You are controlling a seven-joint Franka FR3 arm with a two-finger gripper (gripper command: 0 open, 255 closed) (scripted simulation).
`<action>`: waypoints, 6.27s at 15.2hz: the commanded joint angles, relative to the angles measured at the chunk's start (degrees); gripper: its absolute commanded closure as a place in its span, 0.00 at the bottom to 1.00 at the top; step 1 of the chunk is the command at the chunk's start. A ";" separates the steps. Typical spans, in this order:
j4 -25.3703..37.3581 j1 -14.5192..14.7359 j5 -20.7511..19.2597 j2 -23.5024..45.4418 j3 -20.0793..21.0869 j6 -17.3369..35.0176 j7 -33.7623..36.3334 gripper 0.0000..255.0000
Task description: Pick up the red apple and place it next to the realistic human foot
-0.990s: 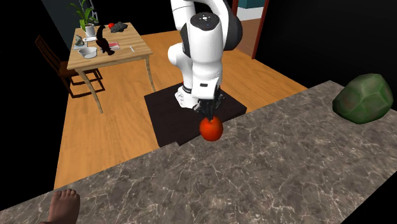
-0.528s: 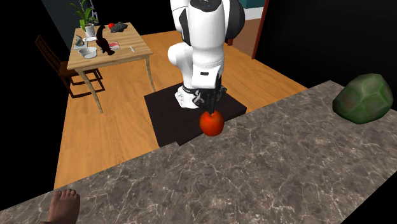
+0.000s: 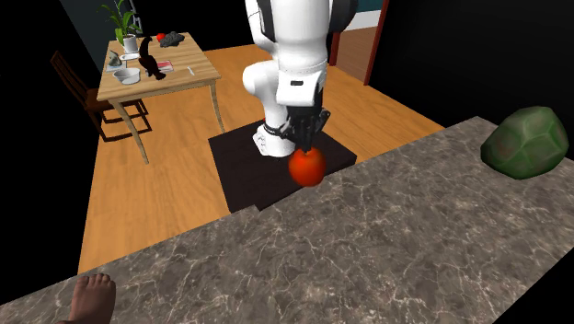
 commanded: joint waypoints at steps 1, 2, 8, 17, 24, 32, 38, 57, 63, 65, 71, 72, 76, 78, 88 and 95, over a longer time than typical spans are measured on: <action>1.41 -0.05 -0.04 -0.29 0.05 -1.71 0.00 1.00; 2.08 -0.03 -0.02 -0.43 0.14 -2.51 0.07 1.00; 4.78 -2.73 -2.55 1.09 -5.35 -3.79 -7.01 1.00; 12.86 -5.99 -4.29 8.41 -15.85 -4.65 -20.82 1.00; 22.59 -7.60 -1.05 18.59 -24.52 -5.45 -33.37 1.00; 38.19 -13.72 10.38 36.71 -32.05 -8.95 -50.53 1.00; 39.89 -16.86 13.90 41.71 -31.98 -7.54 -54.44 1.00; 30.77 -18.24 18.84 47.15 -29.91 5.07 -57.97 1.00; 28.95 -19.17 21.15 49.72 -28.72 8.65 -59.51 1.00; 28.44 -19.54 21.97 50.63 -28.24 9.80 -60.05 1.00; 27.26 -20.76 24.57 53.56 -26.65 13.12 -61.73 1.00; 27.11 -20.98 25.02 54.07 -26.35 13.65 -62.02 1.00; 26.93 -21.30 25.63 54.77 -25.94 14.38 -62.41 1.00; 26.93 -21.30 25.63 54.77 -25.94 14.38 -62.41 1.00; 27.64 -20.93 24.64 53.76 -26.60 12.91 -61.79 0.00; 30.06 -20.10 22.13 51.21 -28.19 8.63 -60.20 0.00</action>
